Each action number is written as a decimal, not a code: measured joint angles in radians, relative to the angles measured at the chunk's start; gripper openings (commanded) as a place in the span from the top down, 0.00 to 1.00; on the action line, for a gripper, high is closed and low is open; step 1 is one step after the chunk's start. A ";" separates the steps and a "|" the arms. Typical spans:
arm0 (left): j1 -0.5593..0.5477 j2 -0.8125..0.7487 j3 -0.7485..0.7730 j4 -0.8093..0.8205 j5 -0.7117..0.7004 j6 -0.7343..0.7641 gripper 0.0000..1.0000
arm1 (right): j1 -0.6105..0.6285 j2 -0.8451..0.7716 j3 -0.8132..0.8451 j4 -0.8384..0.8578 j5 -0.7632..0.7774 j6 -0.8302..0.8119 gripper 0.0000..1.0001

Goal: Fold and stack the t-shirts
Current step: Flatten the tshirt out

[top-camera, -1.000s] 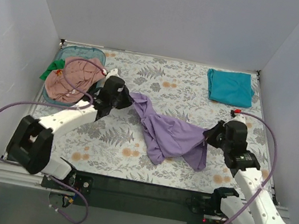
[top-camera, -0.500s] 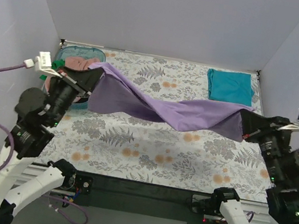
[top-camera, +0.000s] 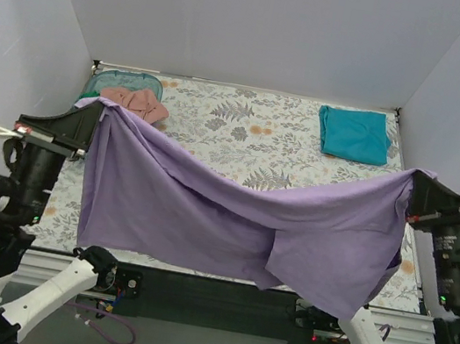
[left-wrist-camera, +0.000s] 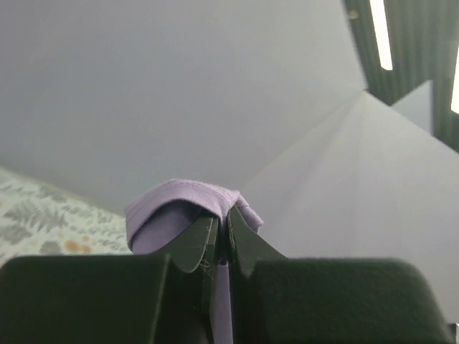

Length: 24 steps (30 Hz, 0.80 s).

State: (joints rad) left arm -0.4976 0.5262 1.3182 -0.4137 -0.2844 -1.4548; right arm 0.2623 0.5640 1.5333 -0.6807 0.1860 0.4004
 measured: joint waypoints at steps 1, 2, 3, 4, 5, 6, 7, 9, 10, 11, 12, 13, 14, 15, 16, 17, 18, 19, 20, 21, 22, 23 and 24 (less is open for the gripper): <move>0.000 0.009 -0.022 -0.016 -0.039 -0.008 1.00 | 0.001 0.006 -0.034 -0.006 0.037 -0.007 0.99; 0.000 0.022 -0.045 -0.032 -0.075 -0.019 1.00 | 0.001 0.014 -0.078 -0.003 0.080 -0.011 0.99; 0.000 0.042 -0.072 -0.046 -0.112 -0.031 1.00 | 0.002 0.032 -0.119 -0.007 0.120 -0.014 0.99; 0.000 0.066 -0.105 -0.053 -0.148 -0.046 1.00 | 0.002 0.069 -0.171 -0.007 0.171 -0.015 0.99; 0.000 0.103 -0.147 -0.059 -0.196 -0.066 1.00 | 0.002 0.108 -0.208 -0.005 0.207 -0.015 0.99; 0.000 0.151 -0.194 -0.064 -0.240 -0.088 1.00 | 0.002 0.155 -0.254 0.008 0.246 -0.013 0.99; 0.000 0.188 -0.231 -0.065 -0.268 -0.103 1.00 | 0.001 0.211 -0.307 0.023 0.279 -0.012 0.99; 0.016 0.338 -0.312 -0.059 -0.307 -0.127 1.00 | -0.016 0.359 -0.431 0.077 0.302 -0.014 0.99; 0.033 0.423 -0.333 -0.051 -0.308 -0.132 1.00 | -0.031 0.428 -0.471 0.105 0.297 -0.016 0.99; 0.055 0.529 -0.339 -0.044 -0.303 -0.135 0.81 | -0.060 0.535 -0.514 0.141 0.275 -0.021 0.84; 0.089 0.646 -0.336 -0.027 -0.279 -0.137 0.65 | -0.085 0.607 -0.531 0.167 0.251 -0.024 0.68; 0.135 0.793 -0.314 -0.032 -0.249 -0.130 0.48 | -0.114 0.682 -0.534 0.189 0.224 -0.032 0.51; 0.169 0.904 -0.277 -0.045 -0.233 -0.134 0.22 | -0.147 0.772 -0.530 0.230 0.194 -0.045 0.24; 0.206 1.038 -0.212 -0.064 -0.203 -0.129 0.04 | -0.173 0.850 -0.507 0.246 0.156 -0.053 0.02; 0.223 1.104 -0.176 -0.066 -0.181 -0.142 0.03 | -0.194 0.917 -0.467 0.246 0.131 -0.066 0.02; 0.240 1.175 -0.131 -0.070 -0.159 -0.137 0.03 | -0.210 0.977 -0.419 0.246 0.110 -0.085 0.02; 0.249 1.217 -0.105 -0.071 -0.148 -0.128 0.03 | -0.219 1.022 -0.374 0.258 0.087 -0.093 0.02; 0.252 1.220 -0.101 -0.071 -0.135 -0.119 0.03 | -0.223 1.054 -0.335 0.275 0.064 -0.101 0.02; 0.251 1.208 -0.103 -0.074 -0.123 -0.113 0.03 | -0.223 1.063 -0.322 0.291 0.048 -0.109 0.01; 0.249 1.178 -0.116 -0.058 -0.109 -0.104 0.03 | -0.222 1.061 -0.318 0.305 0.029 -0.115 0.02; 0.246 1.128 -0.137 -0.037 -0.083 -0.093 0.03 | -0.219 1.042 -0.323 0.310 0.008 -0.119 0.02; 0.244 1.079 -0.162 -0.015 -0.061 -0.087 0.03 | -0.216 1.024 -0.336 0.319 -0.006 -0.121 0.01; 0.240 1.014 -0.196 0.013 -0.036 -0.079 0.03 | -0.212 0.995 -0.360 0.325 -0.026 -0.124 0.02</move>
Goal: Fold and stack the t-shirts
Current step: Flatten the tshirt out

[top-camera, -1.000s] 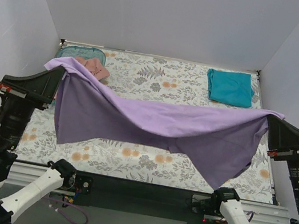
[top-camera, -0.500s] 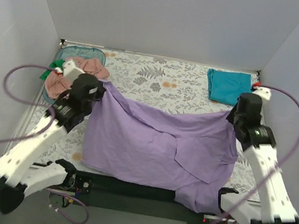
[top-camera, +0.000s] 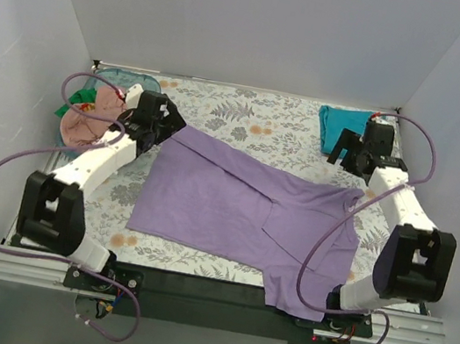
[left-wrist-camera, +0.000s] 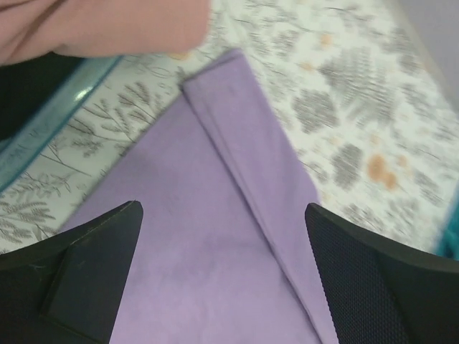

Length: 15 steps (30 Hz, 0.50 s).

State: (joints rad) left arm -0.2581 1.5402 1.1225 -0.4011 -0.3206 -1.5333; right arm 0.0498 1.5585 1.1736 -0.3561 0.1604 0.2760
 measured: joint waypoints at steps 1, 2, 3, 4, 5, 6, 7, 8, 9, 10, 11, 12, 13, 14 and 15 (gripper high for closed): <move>-0.004 -0.053 -0.028 0.019 0.022 0.006 0.03 | 0.005 -0.030 -0.029 0.004 -0.014 -0.001 0.02; -0.011 -0.119 -0.061 0.039 0.045 0.013 0.03 | 0.012 -0.087 -0.089 0.020 -0.035 0.002 0.02; -0.019 -0.172 -0.089 0.055 0.064 0.018 0.03 | 0.019 -0.126 -0.131 0.017 -0.050 0.006 0.02; -0.031 -0.220 -0.120 0.077 0.079 0.023 0.03 | 0.028 -0.179 -0.186 0.010 -0.067 0.011 0.02; -0.043 -0.255 -0.147 0.090 0.097 0.027 0.03 | 0.040 -0.224 -0.240 0.008 -0.084 0.017 0.02; -0.058 -0.284 -0.176 0.100 0.114 0.028 0.03 | 0.055 -0.270 -0.295 0.010 -0.096 0.027 0.02; -0.072 -0.301 -0.202 0.110 0.126 0.029 0.03 | 0.071 -0.307 -0.343 0.005 -0.106 0.037 0.02; -0.088 -0.319 -0.242 0.130 0.144 0.030 0.03 | 0.082 -0.335 -0.382 0.005 -0.112 0.047 0.02; -0.103 -0.332 -0.285 0.140 0.162 0.030 0.02 | 0.096 -0.362 -0.426 -0.001 -0.121 0.061 0.02; -0.119 -0.337 -0.325 0.146 0.182 0.029 0.03 | 0.106 -0.384 -0.468 -0.002 -0.131 0.070 0.02; -0.132 -0.338 -0.365 0.153 0.202 0.028 0.03 | 0.111 -0.395 -0.500 -0.004 -0.136 0.079 0.02; -0.139 -0.333 -0.394 0.154 0.217 0.027 0.03 | 0.113 -0.400 -0.531 -0.006 -0.138 0.089 0.01; -0.145 -0.327 -0.425 0.154 0.230 0.026 0.03 | 0.113 -0.399 -0.555 -0.007 -0.140 0.095 0.02; -0.147 -0.317 -0.446 0.153 0.237 0.026 0.03 | 0.113 -0.396 -0.572 -0.006 -0.141 0.098 0.02; -0.147 -0.306 -0.465 0.154 0.240 0.023 0.03 | 0.113 -0.388 -0.589 -0.006 -0.144 0.103 0.02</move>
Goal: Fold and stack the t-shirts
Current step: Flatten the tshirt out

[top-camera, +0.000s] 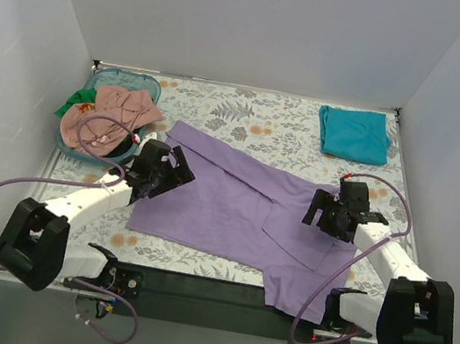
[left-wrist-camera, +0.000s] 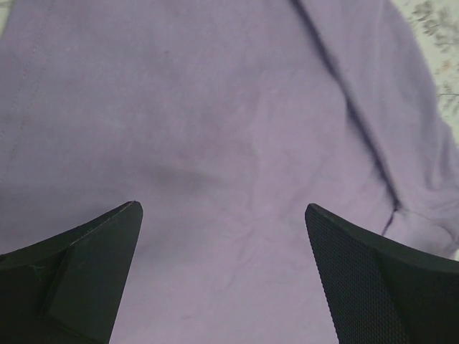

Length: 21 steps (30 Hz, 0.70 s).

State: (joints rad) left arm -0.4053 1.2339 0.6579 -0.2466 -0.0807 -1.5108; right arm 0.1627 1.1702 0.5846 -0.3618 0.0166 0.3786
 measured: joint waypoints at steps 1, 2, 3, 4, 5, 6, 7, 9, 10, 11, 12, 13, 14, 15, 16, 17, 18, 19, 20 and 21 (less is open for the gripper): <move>0.000 0.012 -0.013 0.000 0.000 -0.003 0.02 | 0.001 0.013 -0.011 0.005 -0.005 0.004 0.02; 0.000 0.023 -0.020 0.000 0.000 -0.005 0.03 | 0.001 0.030 -0.016 0.012 -0.010 0.006 0.02; 0.000 0.039 -0.026 0.004 0.000 -0.008 0.02 | 0.002 0.047 -0.010 0.020 -0.009 0.007 0.02; 0.000 0.058 -0.027 0.007 0.000 -0.011 0.02 | 0.002 0.056 -0.008 0.037 -0.010 0.007 0.02; 0.000 0.079 -0.027 0.014 -0.002 -0.012 0.02 | 0.002 0.090 0.008 0.053 -0.008 0.007 0.02; 0.000 0.098 -0.027 0.020 -0.003 -0.014 0.02 | 0.002 0.108 0.021 0.064 -0.007 0.006 0.02; 0.000 0.113 -0.027 0.024 -0.007 -0.016 0.02 | 0.002 0.142 0.039 0.075 -0.003 0.006 0.02; 0.000 0.149 -0.017 0.038 -0.014 -0.020 0.02 | 0.002 0.214 0.096 0.103 0.018 0.003 0.02; 0.000 0.163 -0.007 0.050 -0.020 -0.021 0.02 | 0.003 0.247 0.118 0.115 0.026 0.000 0.02; 0.000 0.185 0.005 0.060 -0.027 -0.024 0.02 | 0.003 0.282 0.146 0.128 0.035 -0.004 0.02; 0.000 0.203 0.023 0.062 -0.034 -0.029 0.02 | 0.003 0.323 0.181 0.143 0.045 -0.010 0.02; 0.000 0.225 0.036 0.073 -0.043 -0.031 0.02 | 0.003 0.359 0.208 0.163 0.054 -0.015 0.02; 0.000 0.249 0.058 0.076 -0.054 -0.034 0.02 | 0.003 0.389 0.236 0.170 0.064 -0.018 0.02; -0.001 0.260 0.066 0.082 -0.059 -0.034 0.02 | 0.002 0.412 0.257 0.180 0.070 -0.021 0.02; -0.001 0.285 0.090 0.083 -0.070 -0.035 0.02 | 0.002 0.443 0.285 0.188 0.079 -0.027 0.02; -0.001 0.313 0.112 0.090 -0.081 -0.033 0.02 | 0.000 0.469 0.311 0.195 0.085 -0.032 0.02; -0.001 0.338 0.137 0.093 -0.092 -0.032 0.02 | -0.002 0.494 0.335 0.202 0.089 -0.037 0.02; 0.000 0.359 0.158 0.094 -0.099 -0.030 0.02 | -0.004 0.512 0.355 0.203 0.090 -0.039 0.02; 0.001 0.385 0.185 0.091 -0.105 -0.029 0.02 | -0.007 0.534 0.380 0.207 0.093 -0.042 0.02; 0.002 0.412 0.215 0.090 -0.111 -0.026 0.02 | -0.010 0.555 0.403 0.208 0.098 -0.043 0.02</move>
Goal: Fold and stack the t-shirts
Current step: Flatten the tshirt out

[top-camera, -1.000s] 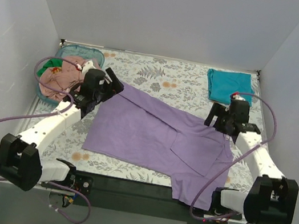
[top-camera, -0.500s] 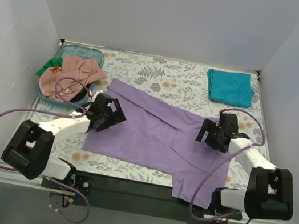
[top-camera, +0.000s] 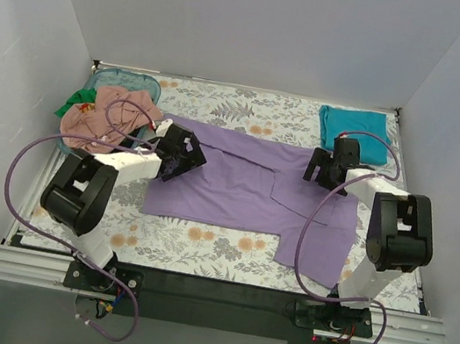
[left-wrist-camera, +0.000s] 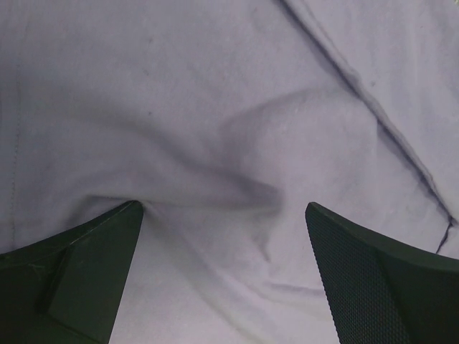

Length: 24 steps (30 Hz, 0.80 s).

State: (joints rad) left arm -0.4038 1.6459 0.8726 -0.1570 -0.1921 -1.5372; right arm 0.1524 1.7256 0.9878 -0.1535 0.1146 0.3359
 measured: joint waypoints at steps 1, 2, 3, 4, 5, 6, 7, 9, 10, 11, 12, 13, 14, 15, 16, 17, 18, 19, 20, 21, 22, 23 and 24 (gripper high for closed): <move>0.001 0.026 0.027 0.001 -0.005 0.003 0.02 | -0.003 0.018 0.021 0.000 0.003 -0.002 0.02; 0.002 0.045 0.052 -0.004 -0.008 0.005 0.02 | -0.005 0.029 0.035 0.000 0.006 -0.003 0.02; 0.003 0.063 0.073 -0.007 -0.010 0.008 0.02 | -0.006 0.033 0.043 0.000 0.007 -0.005 0.02; 0.003 0.076 0.090 -0.014 -0.011 0.010 0.02 | -0.007 0.035 0.045 -0.001 0.006 -0.008 0.02; 0.003 0.083 0.103 -0.022 -0.011 0.013 0.02 | -0.008 0.034 0.045 -0.003 0.006 -0.010 0.02; 0.003 0.084 0.107 -0.029 -0.011 0.014 0.02 | -0.008 0.032 0.044 -0.005 0.006 -0.013 0.02; 0.003 0.079 0.108 -0.041 -0.010 0.015 0.02 | -0.008 0.021 0.040 -0.011 0.004 -0.017 0.02; 0.004 0.054 0.097 -0.066 -0.007 0.015 0.02 | -0.008 -0.026 0.013 -0.026 0.002 -0.021 0.02; 0.004 0.021 0.078 -0.076 -0.001 0.014 0.02 | -0.008 -0.069 -0.014 -0.031 0.001 -0.021 0.02; 0.005 -0.019 0.055 -0.089 0.004 0.011 0.02 | -0.008 -0.115 -0.041 -0.038 0.000 -0.021 0.01; 0.004 -0.076 0.024 -0.098 0.009 0.006 0.02 | -0.008 -0.179 -0.074 -0.051 0.003 -0.018 0.02; 0.004 -0.130 -0.004 -0.107 0.011 0.000 0.02 | -0.008 -0.247 -0.110 -0.060 0.004 -0.011 0.01; 0.004 -0.205 -0.041 -0.124 0.014 -0.012 0.02 | -0.008 -0.309 -0.145 -0.061 0.007 0.000 0.02; 0.001 -0.282 -0.076 -0.144 0.013 -0.024 0.02 | -0.008 -0.388 -0.187 -0.069 0.012 0.011 0.02; 0.000 -0.362 -0.111 -0.164 0.010 -0.045 0.02 | -0.008 -0.463 -0.227 -0.083 0.015 0.028 0.01; -0.003 -0.438 -0.146 -0.191 0.005 -0.070 0.02 | -0.009 -0.536 -0.266 -0.094 0.019 0.044 0.02; -0.005 -0.494 -0.172 -0.216 -0.003 -0.090 0.02 | -0.010 -0.607 -0.305 -0.104 0.023 0.063 0.02; -0.005 -0.551 -0.200 -0.253 -0.014 -0.119 0.02 | -0.011 -0.673 -0.344 -0.122 0.027 0.084 0.02; -0.005 -0.596 -0.225 -0.288 -0.029 -0.146 0.02 | -0.013 -0.736 -0.378 -0.148 0.032 0.105 0.02; -0.006 -0.628 -0.250 -0.327 -0.045 -0.174 0.02 | -0.014 -0.784 -0.405 -0.165 0.036 0.122 0.01; -0.006 -0.651 -0.271 -0.365 -0.062 -0.201 0.02 | -0.014 -0.848 -0.441 -0.182 0.040 0.144 0.02; -0.006 -0.669 -0.293 -0.399 -0.080 -0.227 0.02 | -0.015 -0.912 -0.474 -0.206 0.040 0.167 0.02; -0.006 -0.681 -0.315 -0.429 -0.097 -0.249 0.02 | -0.015 -0.979 -0.506 -0.225 0.040 0.188 0.02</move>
State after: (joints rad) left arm -0.4095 0.9653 0.5571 -0.5861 -0.2886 -1.7863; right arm 0.1375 0.7467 0.4816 -0.3782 0.1547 0.5240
